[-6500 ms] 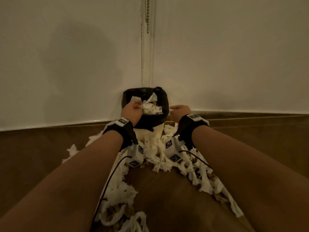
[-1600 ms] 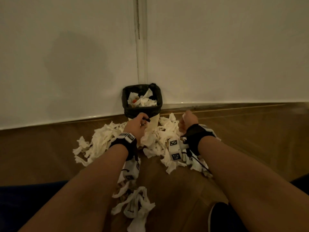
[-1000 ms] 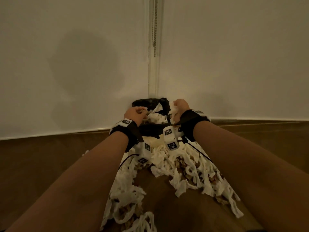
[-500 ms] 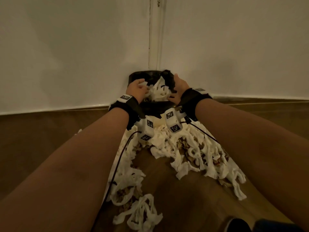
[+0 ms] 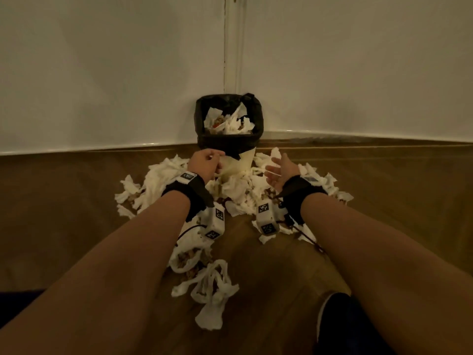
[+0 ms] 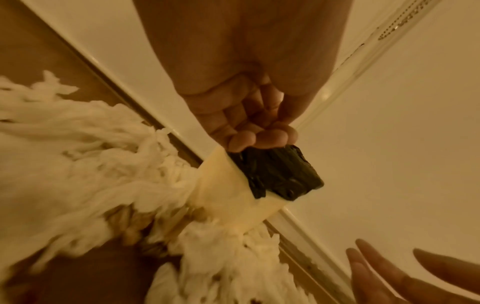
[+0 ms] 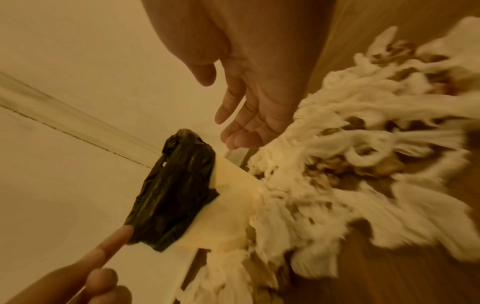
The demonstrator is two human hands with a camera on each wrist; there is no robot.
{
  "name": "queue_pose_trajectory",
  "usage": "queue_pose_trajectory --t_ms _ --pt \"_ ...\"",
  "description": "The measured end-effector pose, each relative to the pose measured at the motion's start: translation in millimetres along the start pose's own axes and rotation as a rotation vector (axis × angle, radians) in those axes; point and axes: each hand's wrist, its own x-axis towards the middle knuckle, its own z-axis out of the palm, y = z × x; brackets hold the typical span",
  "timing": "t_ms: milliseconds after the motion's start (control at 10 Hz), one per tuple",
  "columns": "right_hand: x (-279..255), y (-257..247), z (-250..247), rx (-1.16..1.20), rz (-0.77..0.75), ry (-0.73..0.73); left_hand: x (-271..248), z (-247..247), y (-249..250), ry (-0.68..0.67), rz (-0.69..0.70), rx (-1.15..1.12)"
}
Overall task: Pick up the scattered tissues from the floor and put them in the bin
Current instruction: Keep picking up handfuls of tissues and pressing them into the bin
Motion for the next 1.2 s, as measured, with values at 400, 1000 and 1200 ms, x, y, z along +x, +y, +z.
queue_pose_trajectory --t_ms 400,1000,1200 --pt "-57.0 164.5 -35.5 -0.209 0.418 0.021 -149.5 -25.6 -131.6 0.067 -0.389 0.054" --pt "-86.1 250.3 -30.7 -0.400 0.771 -0.203 -175.4 12.5 -183.7 -0.503 -0.053 1.162" --pt "-72.2 268.1 -30.5 -0.192 0.801 -0.271 -173.5 11.6 -190.9 -0.501 -0.004 1.164"
